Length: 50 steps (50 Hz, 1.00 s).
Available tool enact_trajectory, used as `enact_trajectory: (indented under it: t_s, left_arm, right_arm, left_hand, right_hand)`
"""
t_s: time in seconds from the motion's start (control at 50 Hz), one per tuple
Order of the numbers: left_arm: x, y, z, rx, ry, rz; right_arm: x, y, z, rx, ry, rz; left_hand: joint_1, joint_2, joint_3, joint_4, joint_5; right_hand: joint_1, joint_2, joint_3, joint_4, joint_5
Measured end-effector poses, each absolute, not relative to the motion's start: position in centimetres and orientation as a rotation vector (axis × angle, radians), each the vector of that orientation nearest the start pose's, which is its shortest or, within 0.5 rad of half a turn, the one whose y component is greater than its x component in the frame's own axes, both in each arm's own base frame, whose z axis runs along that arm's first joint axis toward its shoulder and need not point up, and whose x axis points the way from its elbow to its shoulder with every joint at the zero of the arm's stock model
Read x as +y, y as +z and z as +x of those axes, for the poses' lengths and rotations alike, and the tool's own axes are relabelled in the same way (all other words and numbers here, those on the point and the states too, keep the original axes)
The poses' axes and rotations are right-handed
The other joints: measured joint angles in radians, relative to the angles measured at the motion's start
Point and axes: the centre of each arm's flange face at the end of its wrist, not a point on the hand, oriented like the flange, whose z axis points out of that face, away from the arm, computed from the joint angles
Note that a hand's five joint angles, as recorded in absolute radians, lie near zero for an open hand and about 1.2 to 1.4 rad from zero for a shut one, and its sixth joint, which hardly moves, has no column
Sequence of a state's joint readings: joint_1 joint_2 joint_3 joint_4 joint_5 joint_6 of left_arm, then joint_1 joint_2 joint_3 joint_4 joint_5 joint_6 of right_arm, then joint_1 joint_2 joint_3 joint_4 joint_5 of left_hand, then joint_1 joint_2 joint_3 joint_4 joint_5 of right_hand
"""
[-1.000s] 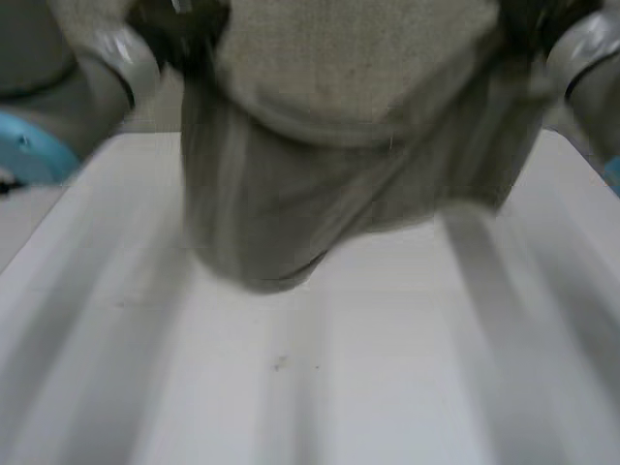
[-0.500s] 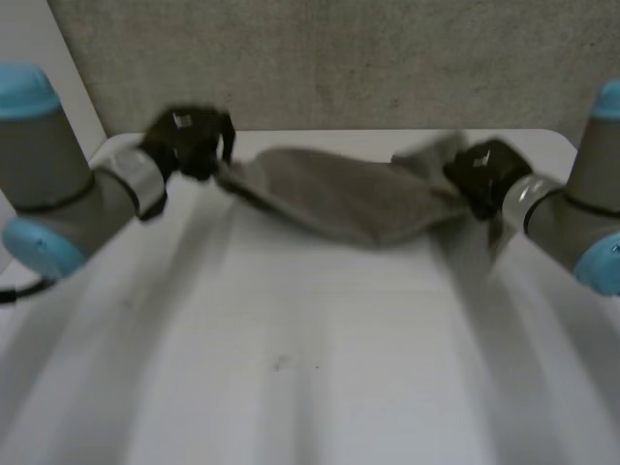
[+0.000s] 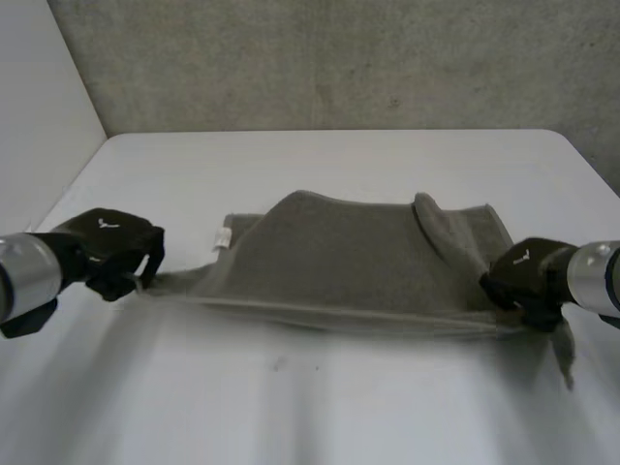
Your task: Fold the towel.
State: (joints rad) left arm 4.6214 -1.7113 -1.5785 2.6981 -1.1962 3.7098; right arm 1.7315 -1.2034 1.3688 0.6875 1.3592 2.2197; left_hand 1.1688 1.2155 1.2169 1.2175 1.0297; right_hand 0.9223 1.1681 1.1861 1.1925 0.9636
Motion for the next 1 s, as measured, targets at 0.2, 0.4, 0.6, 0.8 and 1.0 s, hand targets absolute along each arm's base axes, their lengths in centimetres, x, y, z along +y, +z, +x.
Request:
enact_trajectory:
  t_s: [0.2, 0.4, 0.6, 0.8, 1.0]
  left_arm:
    - [-25.0, 22.5, -18.7, 2.625, -1.496, 1.207]
    - [-27.0, 17.5, -21.1, 2.709, -1.375, 1.309]
    - [-32.4, 21.3, -24.2, 2.510, -1.686, 1.274]
    - [-38.1, 39.0, -26.5, 1.774, -2.575, 0.815]
    - [-38.6, 43.1, -24.6, 1.634, -2.868, 0.512]
  right_arm:
    - [-26.6, 19.8, 19.7, 2.504, -1.120, -1.708]
    - [-27.6, 16.8, 21.4, 2.500, -1.147, -1.786]
    - [-32.1, 19.3, 23.9, 2.389, -1.599, -1.770]
    - [-36.8, 34.4, 27.7, 1.709, -2.704, -1.200]
    - [-35.7, 37.1, 27.5, 1.578, -2.779, -1.055]
  left_hand:
    - [0.006, 0.000, 0.000, 0.000, 0.003]
    - [0.006, 0.000, 0.000, 0.000, 0.004]
    - [0.006, 0.000, 0.000, 0.000, 0.005]
    - [0.013, 0.000, 0.000, 0.000, 0.005]
    - [0.013, 0.000, 0.000, 0.000, 0.006]
  right_hand:
    - [0.000, 0.000, 0.000, 0.000, 0.000]
    - [0.000, 0.000, 0.000, 0.000, 0.000]
    - [0.000, 0.000, 0.000, 0.000, 0.001]
    - [0.000, 0.000, 0.000, 0.000, 0.002]
    - [0.000, 0.000, 0.000, 0.000, 0.005]
